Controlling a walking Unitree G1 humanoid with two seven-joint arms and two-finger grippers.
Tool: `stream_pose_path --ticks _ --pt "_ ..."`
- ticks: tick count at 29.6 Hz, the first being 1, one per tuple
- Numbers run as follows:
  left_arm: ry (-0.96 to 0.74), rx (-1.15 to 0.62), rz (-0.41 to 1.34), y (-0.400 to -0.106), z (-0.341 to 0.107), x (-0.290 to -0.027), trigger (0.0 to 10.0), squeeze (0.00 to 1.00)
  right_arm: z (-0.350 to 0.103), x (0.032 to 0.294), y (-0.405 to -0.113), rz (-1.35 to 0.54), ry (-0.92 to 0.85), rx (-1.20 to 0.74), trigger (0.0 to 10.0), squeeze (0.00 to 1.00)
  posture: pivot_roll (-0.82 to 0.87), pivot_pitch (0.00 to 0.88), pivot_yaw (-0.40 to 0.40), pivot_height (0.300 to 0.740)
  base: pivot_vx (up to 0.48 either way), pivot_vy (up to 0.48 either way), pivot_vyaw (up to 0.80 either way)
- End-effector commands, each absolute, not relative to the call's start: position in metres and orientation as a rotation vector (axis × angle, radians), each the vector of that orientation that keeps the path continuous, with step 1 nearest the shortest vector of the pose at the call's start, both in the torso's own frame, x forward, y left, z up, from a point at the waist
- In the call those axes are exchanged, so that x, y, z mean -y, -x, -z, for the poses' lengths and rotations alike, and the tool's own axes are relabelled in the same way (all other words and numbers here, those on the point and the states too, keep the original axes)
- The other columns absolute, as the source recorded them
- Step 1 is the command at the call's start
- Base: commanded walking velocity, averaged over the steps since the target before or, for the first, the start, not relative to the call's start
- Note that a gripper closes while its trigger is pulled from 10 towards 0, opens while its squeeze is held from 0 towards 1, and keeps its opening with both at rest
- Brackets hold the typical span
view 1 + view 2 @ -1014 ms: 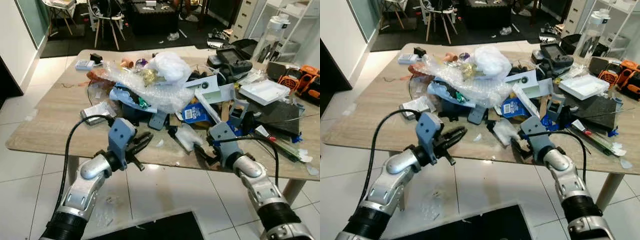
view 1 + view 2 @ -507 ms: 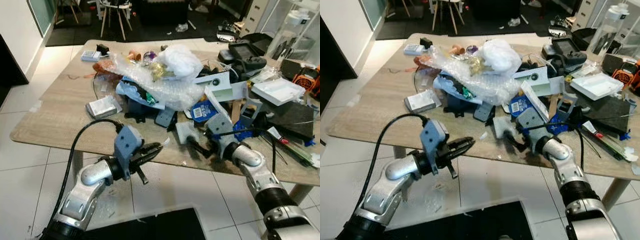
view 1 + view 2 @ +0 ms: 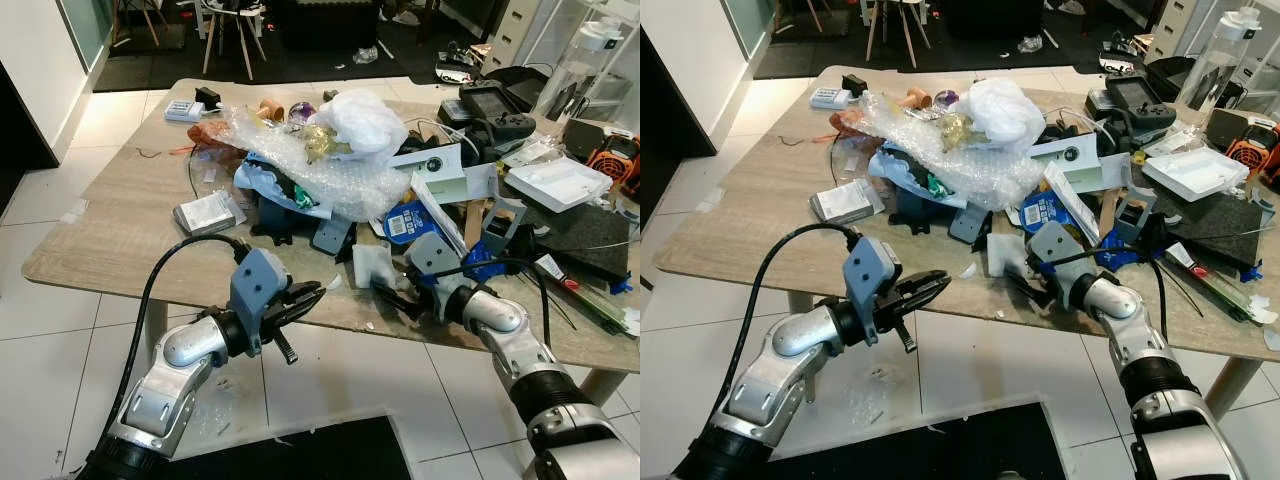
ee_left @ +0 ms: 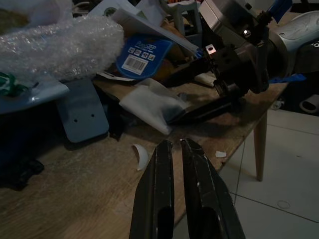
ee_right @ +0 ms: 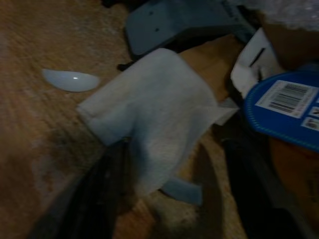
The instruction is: Picking trash to rubbish bin
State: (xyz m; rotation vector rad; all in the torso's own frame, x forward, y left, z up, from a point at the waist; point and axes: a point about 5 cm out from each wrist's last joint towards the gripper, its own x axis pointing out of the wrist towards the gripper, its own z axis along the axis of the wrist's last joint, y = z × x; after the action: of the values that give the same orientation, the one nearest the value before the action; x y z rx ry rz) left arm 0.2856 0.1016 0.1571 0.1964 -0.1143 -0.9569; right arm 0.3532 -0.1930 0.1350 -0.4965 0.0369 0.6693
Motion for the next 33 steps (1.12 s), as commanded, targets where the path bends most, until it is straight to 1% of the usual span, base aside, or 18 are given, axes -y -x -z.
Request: stream_pose_path --ticks 1,12,18,20,24,26,30,33 --pt "-0.2 0.095 0.985 -0.283 -0.155 -0.1 10.0 0.0 -0.11 0.203 -0.343 -0.678 0.482 -0.16 0.0 0.0 -0.05 0.165 -0.016 0.74 0.0 0.0 0.0" --pt "-0.206 0.088 0.989 -0.285 -0.154 -0.099 10.0 0.0 -0.107 0.205 -0.34 -0.695 0.457 -0.16 0.0 0.0 -0.06 0.15 -0.018 0.74 0.0 0.0 0.0" --pt "-0.217 0.088 0.974 -0.288 -0.152 -0.1 10.0 0.0 -0.101 0.203 -0.335 -0.677 0.415 -0.147 0.0 0.0 -0.05 0.131 -0.019 0.74 0.0 0.0 0.0" --pt "-0.221 0.096 0.971 -0.291 -0.155 -0.101 10.0 0.0 -0.1 0.2 -0.335 -0.672 0.394 -0.13 0.0 0.0 -0.05 0.129 -0.019 0.74 0.0 0.0 0.0" --pt "-0.213 0.129 0.934 -0.298 -0.163 -0.104 10.0 0.0 -0.121 0.177 -0.339 -0.589 0.33 0.06 0.0 0.0 -0.07 0.107 -0.015 0.74 0.0 0.0 0.0" --pt "-0.201 0.14 0.908 -0.301 -0.165 -0.105 10.0 0.0 -0.129 0.169 -0.339 -0.554 0.286 0.129 0.0 0.0 -0.07 0.116 -0.011 0.74 0.0 0.0 0.0" --pt "-0.19 0.136 0.899 -0.302 -0.162 -0.105 10.0 0.0 -0.141 0.15 -0.334 -0.548 0.273 0.213 0.0 0.0 -0.07 0.122 0.001 0.74 0.0 0.0 0.0" --pt "-0.19 0.136 0.899 -0.302 -0.162 -0.105 10.0 0.0 -0.143 0.146 -0.333 -0.543 0.27 0.227 0.0 0.0 -0.08 0.123 0.005 0.74 0.0 0.0 0.0"
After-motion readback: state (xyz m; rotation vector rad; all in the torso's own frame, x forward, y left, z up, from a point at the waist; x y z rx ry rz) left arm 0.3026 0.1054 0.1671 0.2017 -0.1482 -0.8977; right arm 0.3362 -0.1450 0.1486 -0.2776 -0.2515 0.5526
